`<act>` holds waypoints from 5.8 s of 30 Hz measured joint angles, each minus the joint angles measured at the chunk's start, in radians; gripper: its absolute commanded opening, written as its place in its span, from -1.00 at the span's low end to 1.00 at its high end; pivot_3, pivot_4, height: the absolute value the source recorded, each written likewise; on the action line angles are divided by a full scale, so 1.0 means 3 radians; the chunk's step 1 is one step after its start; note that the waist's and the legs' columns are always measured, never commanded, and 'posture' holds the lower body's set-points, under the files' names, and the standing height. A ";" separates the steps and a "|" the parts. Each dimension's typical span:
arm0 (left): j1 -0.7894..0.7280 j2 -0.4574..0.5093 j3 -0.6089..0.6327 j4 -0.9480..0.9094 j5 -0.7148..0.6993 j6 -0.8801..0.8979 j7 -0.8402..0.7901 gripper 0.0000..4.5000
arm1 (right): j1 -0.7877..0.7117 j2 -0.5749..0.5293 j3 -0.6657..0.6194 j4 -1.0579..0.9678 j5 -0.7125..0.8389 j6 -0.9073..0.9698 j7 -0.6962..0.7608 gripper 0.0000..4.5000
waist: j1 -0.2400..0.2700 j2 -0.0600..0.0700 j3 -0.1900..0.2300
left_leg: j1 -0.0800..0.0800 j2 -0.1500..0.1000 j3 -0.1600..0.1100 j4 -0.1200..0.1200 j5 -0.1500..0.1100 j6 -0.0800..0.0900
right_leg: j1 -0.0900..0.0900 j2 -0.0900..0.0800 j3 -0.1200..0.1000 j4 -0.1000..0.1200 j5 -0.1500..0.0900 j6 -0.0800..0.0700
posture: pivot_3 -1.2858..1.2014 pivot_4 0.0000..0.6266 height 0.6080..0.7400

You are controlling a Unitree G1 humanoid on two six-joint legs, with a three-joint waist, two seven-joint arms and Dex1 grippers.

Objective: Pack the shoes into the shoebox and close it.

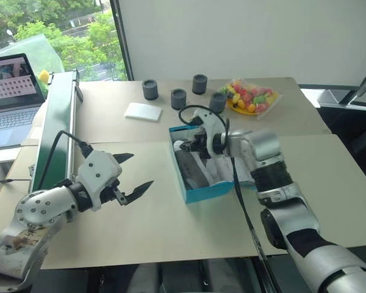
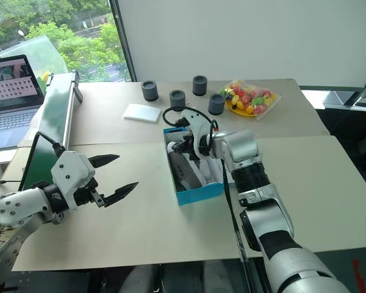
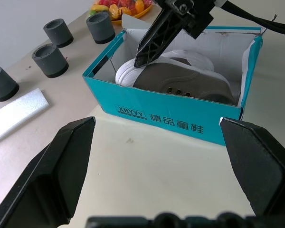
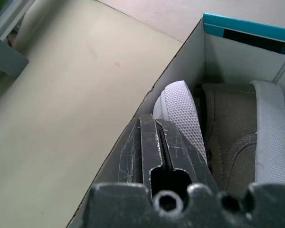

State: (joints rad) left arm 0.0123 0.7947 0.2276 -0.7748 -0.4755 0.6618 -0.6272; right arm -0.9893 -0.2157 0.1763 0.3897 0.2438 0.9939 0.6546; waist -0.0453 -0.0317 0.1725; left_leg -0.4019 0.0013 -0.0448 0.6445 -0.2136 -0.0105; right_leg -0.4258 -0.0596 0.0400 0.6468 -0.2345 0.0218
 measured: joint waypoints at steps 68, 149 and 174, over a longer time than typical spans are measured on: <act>-0.0312 0.0006 -0.0291 0.0268 -0.0040 -0.0036 -0.0159 1.00 | 0.2279 -0.2332 -0.0112 -0.2052 0.0664 0.0073 0.1503 -0.98 | 0.0021 -0.0007 0.0003 | 0.0021 0.0018 0.0037 0.0010 0.0000 0.0001 | 0.0017 0.0009 0.0021 -0.0008 -0.0011 0.0024 | 0.03 -0.52 0.82; -0.0659 0.0143 -0.0299 0.0379 -0.0114 -0.0004 -0.0139 1.00 | 0.1575 -0.0308 -0.0643 -0.1944 0.2017 -0.0772 -0.0426 -0.98 | -0.0026 0.0007 0.0001 | 0.0020 0.0029 0.0043 -0.0004 -0.0002 0.0003 | 0.0007 0.0022 0.0032 -0.0010 -0.0004 0.0010 | 0.03 -0.52 0.82; -0.0305 -0.0143 -0.0068 -0.0008 -0.0157 0.0223 0.0359 1.00 | 0.0587 0.0131 0.0461 0.0200 -0.0368 -0.2054 -0.0112 -0.98 | 0.0007 -0.0009 -0.0012 | 0.0042 0.0025 0.0039 -0.0002 -0.0003 0.0001 | 0.0029 0.0013 0.0030 -0.0003 0.0005 0.0003 | 0.03 -0.52 0.82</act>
State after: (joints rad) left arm -0.0791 0.7517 0.2072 -0.7773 -0.5227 0.7286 -0.5194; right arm -0.8133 -0.1763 0.3146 0.4496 0.1334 0.3777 0.6209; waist -0.0434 -0.0344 0.1688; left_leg -0.3892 0.0088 -0.0330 0.6439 -0.2145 -0.0102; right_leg -0.4171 -0.0558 0.0490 0.6459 -0.2331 0.0226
